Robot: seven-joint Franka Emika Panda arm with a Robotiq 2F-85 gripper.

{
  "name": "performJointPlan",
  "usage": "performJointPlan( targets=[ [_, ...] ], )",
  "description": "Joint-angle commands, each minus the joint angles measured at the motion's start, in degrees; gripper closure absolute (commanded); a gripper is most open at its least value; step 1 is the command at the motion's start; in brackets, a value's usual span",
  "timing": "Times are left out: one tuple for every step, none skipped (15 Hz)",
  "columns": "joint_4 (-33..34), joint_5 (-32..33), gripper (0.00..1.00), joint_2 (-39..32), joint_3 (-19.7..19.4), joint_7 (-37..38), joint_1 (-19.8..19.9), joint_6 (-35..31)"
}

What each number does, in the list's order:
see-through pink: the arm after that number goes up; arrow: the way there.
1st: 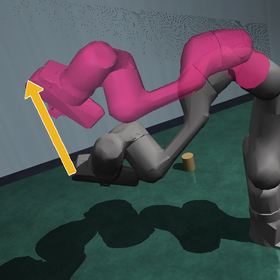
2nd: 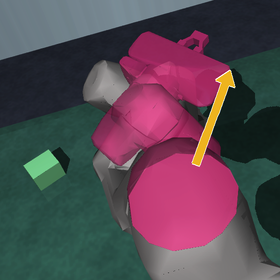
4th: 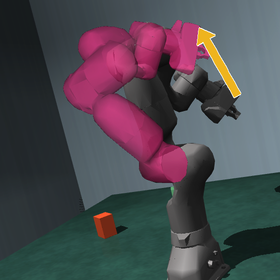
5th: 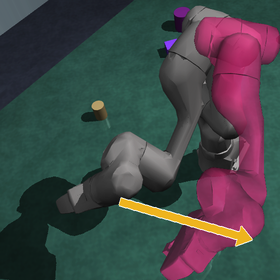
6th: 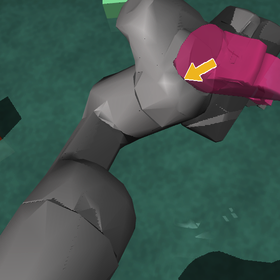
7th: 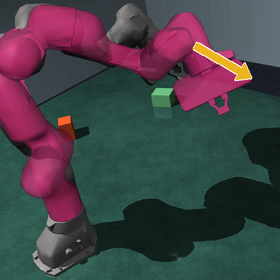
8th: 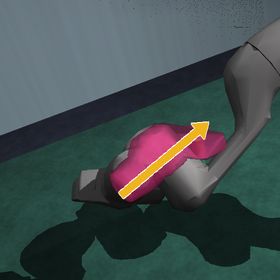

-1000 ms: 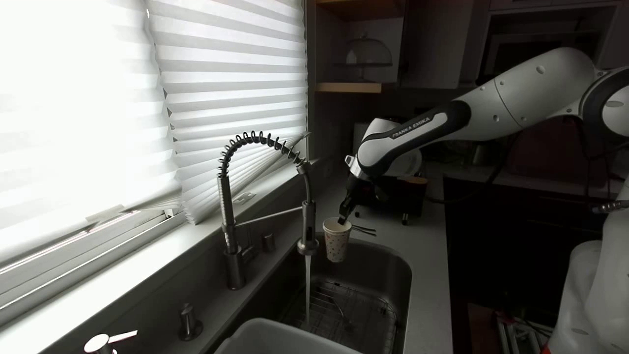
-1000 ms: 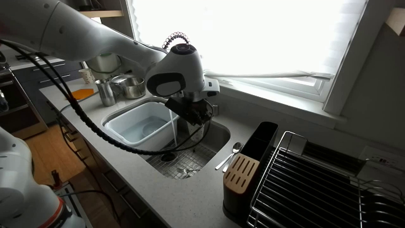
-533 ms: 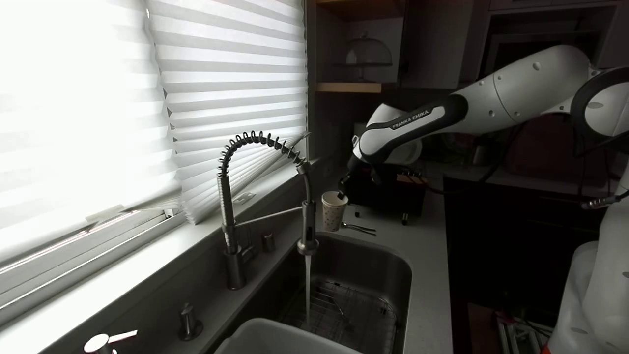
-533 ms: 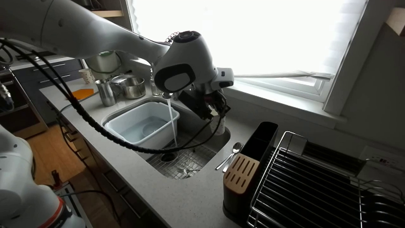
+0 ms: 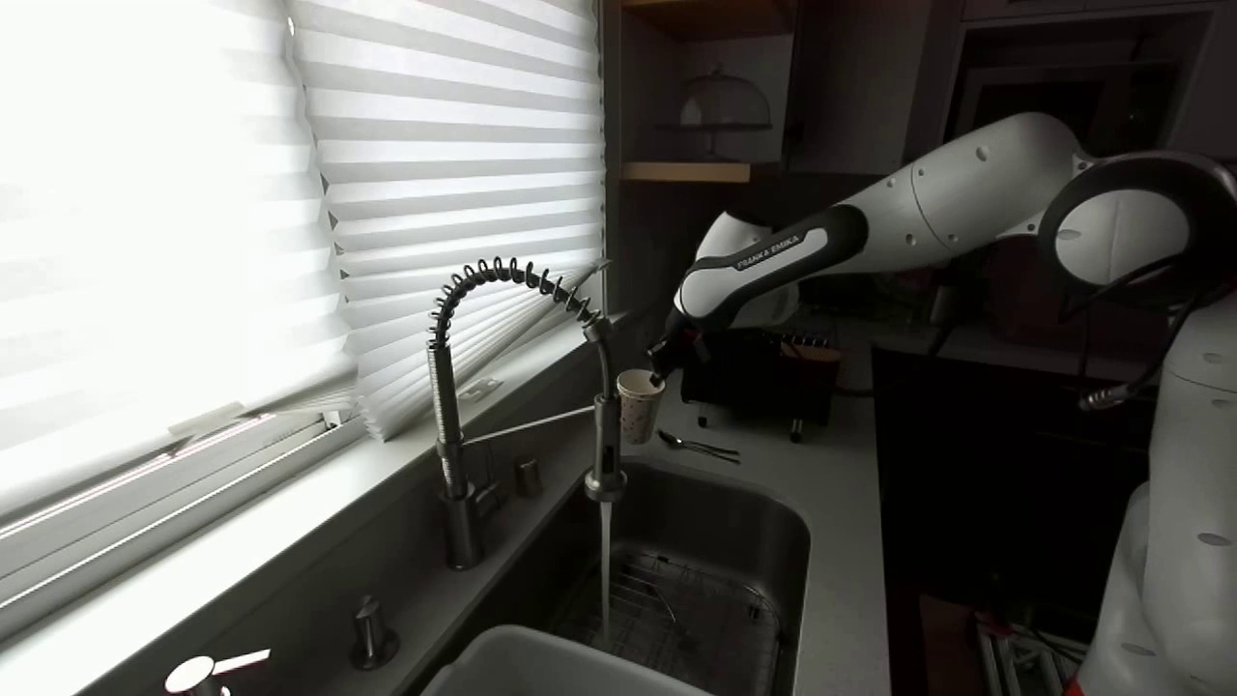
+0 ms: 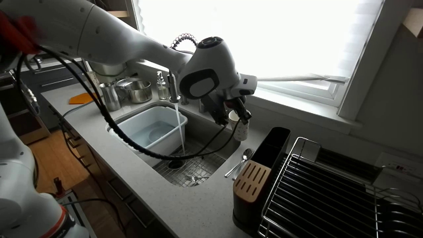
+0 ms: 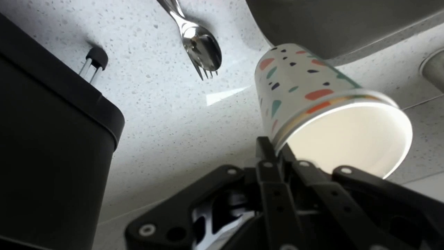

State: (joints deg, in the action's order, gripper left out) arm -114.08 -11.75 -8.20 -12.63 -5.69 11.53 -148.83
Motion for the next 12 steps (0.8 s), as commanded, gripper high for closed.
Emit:
performJointPlan(
  targets=[
    [5.00, 2.91, 0.99, -4.70, -0.28, 7.24, 0.45, 0.67],
    [5.99, 3.89, 0.99, -5.61, -0.57, 9.02, 0.40, 1.04],
    [6.78, 3.96, 0.99, -6.43, -0.57, 10.10, 0.50, 1.30],
    [7.39, 3.60, 0.99, -7.03, -0.43, 10.83, 0.66, 1.54],
    [7.96, 3.11, 0.99, -7.73, -0.22, 11.22, 0.81, 1.80],
    [8.39, 2.99, 0.99, -8.20, -0.15, 11.81, 0.84, 1.86],
    [8.81, 3.16, 0.99, -8.72, -0.19, 12.38, 0.79, 1.90],
    [9.21, 3.20, 0.99, -9.13, -0.21, 12.87, 0.80, 2.10],
    [9.64, 3.37, 0.97, -9.50, -0.28, 13.36, 0.77, 2.32],
    [9.93, 3.35, 0.82, -9.78, -0.28, 13.64, 0.81, 2.56],
    [10.11, 2.97, 0.69, -9.87, -0.11, 13.63, 0.95, 3.11],
    [10.25, 3.51, 0.62, -10.04, -0.41, 14.39, 0.76, 2.86]
  ],
)
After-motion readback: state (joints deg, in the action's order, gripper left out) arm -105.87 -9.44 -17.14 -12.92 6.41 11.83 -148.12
